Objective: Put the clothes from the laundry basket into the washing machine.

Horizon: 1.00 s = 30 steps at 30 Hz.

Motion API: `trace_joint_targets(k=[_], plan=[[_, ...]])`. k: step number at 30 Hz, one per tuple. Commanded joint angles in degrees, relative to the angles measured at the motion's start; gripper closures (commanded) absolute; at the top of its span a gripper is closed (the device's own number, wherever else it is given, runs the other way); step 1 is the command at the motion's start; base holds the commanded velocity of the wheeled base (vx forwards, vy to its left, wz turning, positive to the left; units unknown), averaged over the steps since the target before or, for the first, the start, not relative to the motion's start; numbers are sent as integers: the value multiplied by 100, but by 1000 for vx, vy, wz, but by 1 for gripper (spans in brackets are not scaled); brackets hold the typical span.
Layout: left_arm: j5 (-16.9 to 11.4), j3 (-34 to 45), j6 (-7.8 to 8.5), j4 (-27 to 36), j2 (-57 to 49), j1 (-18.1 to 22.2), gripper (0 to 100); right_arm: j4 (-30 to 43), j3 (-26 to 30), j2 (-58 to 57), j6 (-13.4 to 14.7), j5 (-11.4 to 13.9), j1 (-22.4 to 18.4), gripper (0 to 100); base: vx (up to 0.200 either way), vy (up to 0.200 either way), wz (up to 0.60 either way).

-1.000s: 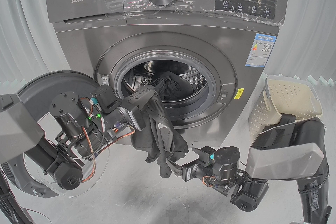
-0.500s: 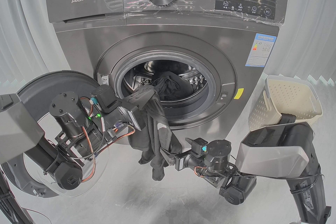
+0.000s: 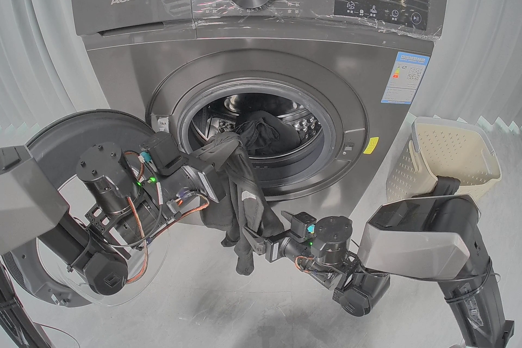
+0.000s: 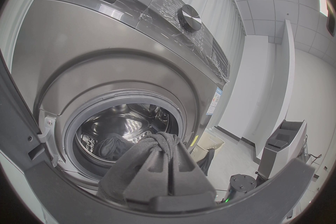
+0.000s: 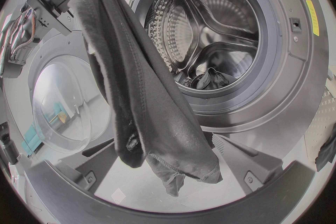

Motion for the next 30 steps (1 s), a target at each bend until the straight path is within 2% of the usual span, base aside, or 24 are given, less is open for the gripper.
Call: trace_joint_targets(k=[1,7,8,22,28,30], plan=[[1,-11,-4,-2,7,-2,100,-4,-54,63,12,-1,-16,0,0,0,0],[1,-11,-4,-2,16,6,100,-4,-98,72,12,-10,-33,0,0,0,0],[1,-11,-4,-2,24,6,100,-4,-98,63,21,-10,-33,100,0,0,0],[-8,50,5,-2,24,33,100,-4,34,-139,65,-19,-24,100,0,0,0],[10,103,22,-2,7,121,100,5,509,-614,12,-28,-42,100,0,0,0],[1,147,22,-2,-11,261,100,5,984,-1053,-32,-1,-59,100,0,0,0]])
